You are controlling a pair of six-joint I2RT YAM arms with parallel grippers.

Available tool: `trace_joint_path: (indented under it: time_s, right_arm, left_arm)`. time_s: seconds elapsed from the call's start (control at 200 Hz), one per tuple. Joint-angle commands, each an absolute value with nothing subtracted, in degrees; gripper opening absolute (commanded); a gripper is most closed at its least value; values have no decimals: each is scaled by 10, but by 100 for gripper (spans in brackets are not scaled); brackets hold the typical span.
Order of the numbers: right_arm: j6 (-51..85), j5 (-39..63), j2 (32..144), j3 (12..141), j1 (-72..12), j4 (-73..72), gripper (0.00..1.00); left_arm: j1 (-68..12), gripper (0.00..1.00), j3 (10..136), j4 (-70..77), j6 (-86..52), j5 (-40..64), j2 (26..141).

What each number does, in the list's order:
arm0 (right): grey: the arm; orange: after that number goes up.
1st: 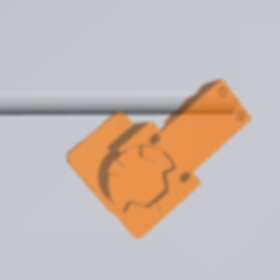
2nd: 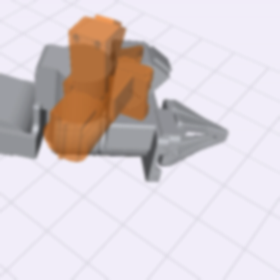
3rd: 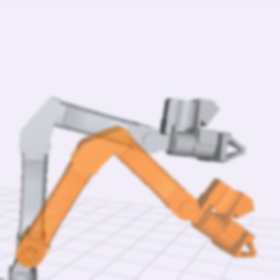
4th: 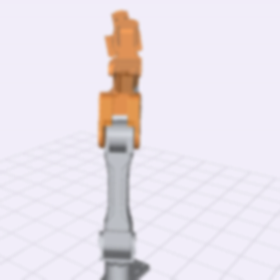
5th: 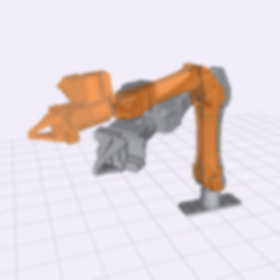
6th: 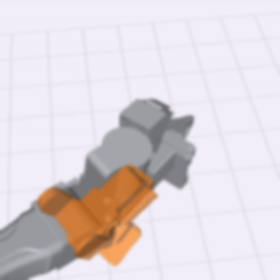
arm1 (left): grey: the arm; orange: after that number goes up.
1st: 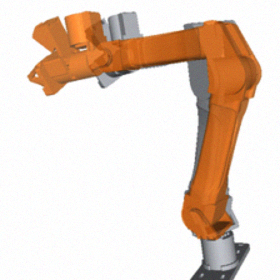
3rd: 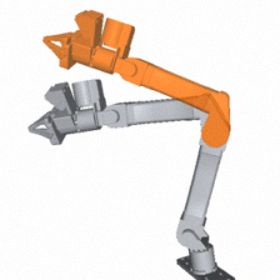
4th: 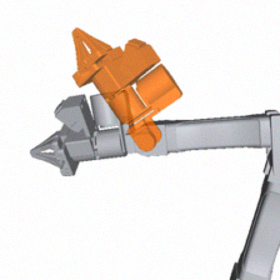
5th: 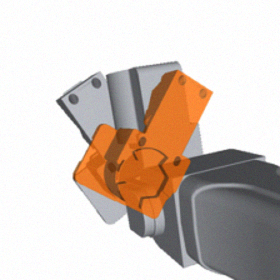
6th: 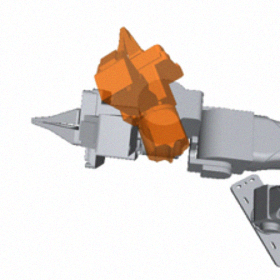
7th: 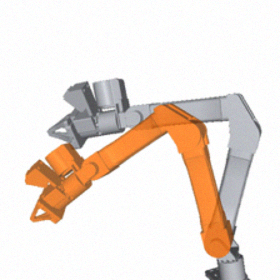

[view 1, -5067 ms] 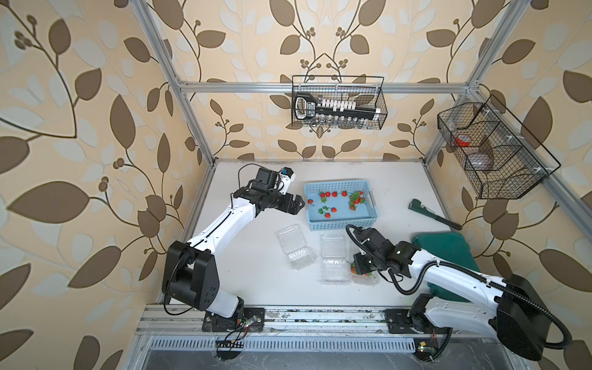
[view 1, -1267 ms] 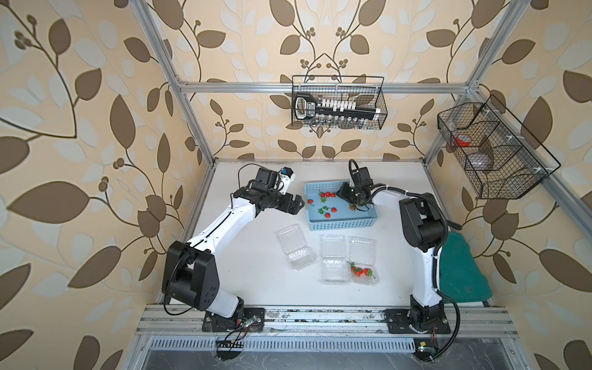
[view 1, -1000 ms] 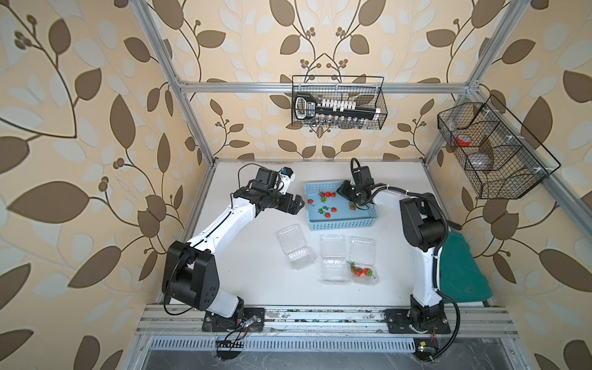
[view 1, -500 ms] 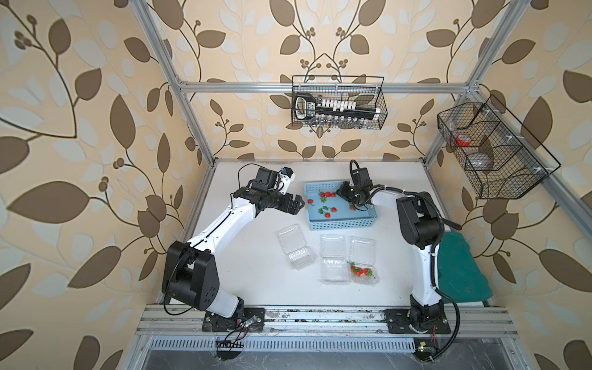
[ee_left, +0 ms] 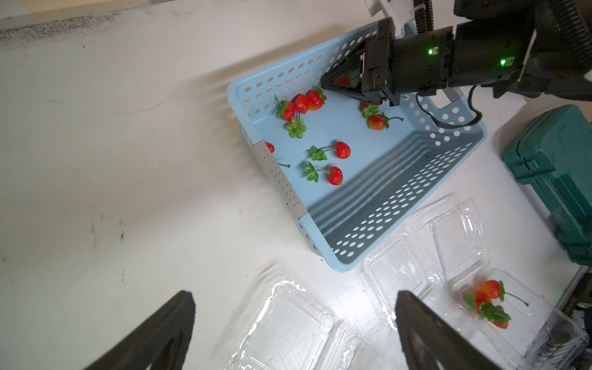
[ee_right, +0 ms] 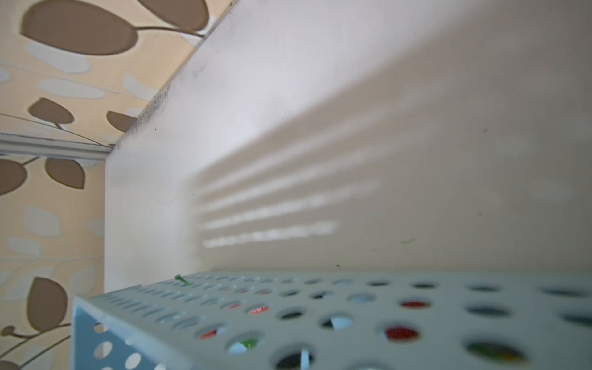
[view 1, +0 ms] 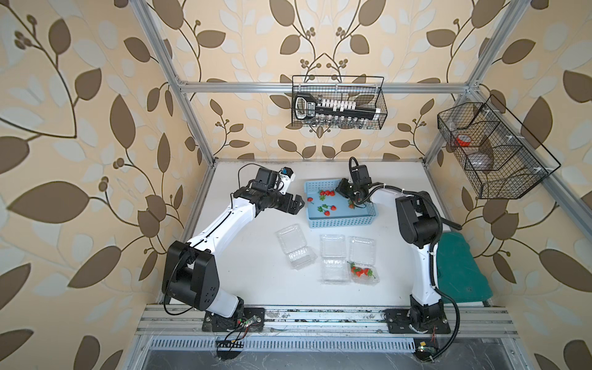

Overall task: Pack strawberries into containers
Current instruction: Pick up the strawberry from the basket, then place the strawberry in the packing box.

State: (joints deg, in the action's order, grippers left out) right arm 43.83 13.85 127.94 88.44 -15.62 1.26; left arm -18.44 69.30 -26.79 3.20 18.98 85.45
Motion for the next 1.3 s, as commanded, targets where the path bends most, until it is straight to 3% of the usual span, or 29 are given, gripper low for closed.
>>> trace_joint_path:
  time_s: [0.0,0.79,1.045,1.295]
  right_arm:
    - [438,147,1292,898,-157,3,2]
    - [345,157,1096,750,-173,31,0]
    - [273,134,894,641,-215,166,0]
    - [320,90,675,477,-289,289,0]
  left_arm:
    - [-189,99,705,-266,47,186,830]
    - [-189,99,705,-266,46,189,830]
    - [-189,99,705,-266,44,192,830]
    - [-189,99,704,-267,46,182,809]
